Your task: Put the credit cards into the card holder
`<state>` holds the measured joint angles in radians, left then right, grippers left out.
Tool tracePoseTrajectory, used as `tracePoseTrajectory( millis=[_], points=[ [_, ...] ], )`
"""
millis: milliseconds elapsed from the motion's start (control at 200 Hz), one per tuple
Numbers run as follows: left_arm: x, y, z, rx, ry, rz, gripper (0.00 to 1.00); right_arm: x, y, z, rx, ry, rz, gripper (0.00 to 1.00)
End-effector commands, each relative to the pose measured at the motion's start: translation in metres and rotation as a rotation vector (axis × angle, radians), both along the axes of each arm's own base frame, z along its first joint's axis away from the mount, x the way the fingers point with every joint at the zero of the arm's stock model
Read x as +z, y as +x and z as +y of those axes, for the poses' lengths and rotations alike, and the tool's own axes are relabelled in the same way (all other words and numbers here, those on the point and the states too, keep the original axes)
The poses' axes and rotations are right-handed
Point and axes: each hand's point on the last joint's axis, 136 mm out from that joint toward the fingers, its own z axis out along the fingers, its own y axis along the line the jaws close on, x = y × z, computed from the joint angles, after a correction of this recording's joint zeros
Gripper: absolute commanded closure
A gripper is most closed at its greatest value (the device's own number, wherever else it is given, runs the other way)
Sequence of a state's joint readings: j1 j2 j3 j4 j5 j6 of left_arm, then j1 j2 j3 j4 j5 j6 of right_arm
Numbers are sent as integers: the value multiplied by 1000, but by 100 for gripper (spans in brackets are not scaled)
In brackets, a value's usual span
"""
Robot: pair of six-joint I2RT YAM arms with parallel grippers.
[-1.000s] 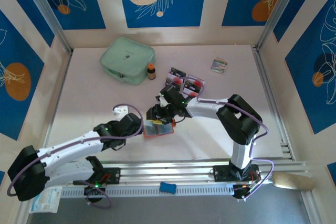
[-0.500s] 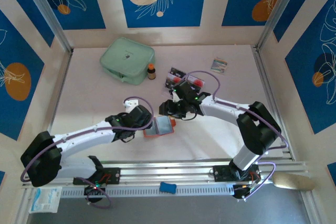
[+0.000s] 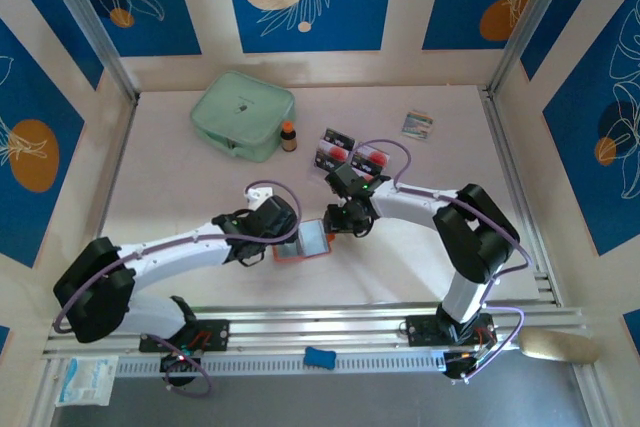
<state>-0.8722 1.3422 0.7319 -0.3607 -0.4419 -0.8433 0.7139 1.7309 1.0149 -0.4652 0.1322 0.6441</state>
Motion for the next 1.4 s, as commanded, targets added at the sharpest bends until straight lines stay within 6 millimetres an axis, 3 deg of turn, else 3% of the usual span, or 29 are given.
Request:
tracePoseTrajectory(
  millis=[0,150,355,420,520,595,820,1010,1165,1395],
  points=[
    [5,6,-8,-16,-16,0,0,0,2,-7,-3,-38,-19,69],
    [2,6,-12,-24,-25,8,0,3,-3,-18,-28,-48,-24,95],
    [-2,7,-17,-36,-34,19,0,4,-20,-40,-80,-60,-7,99],
    [-4,7,-18,-38,-33,21,0,4,-25,-45,-100,-57,1,95],
    [-5,6,-18,-41,-33,25,0,8,-32,-46,-115,-25,8,67],
    [-6,6,-18,-43,-34,28,0,21,-31,-45,-116,3,-10,59],
    [-1,5,-16,-53,-22,25,0,97,11,-48,-38,85,-204,55],
    [1,4,-12,-51,-14,20,0,133,54,-62,40,49,-286,54],
    [3,2,-8,-46,-9,14,0,130,72,-56,151,4,-259,55],
    [4,-2,0,-38,-1,7,0,102,86,-55,252,-123,-217,63]
  ],
)
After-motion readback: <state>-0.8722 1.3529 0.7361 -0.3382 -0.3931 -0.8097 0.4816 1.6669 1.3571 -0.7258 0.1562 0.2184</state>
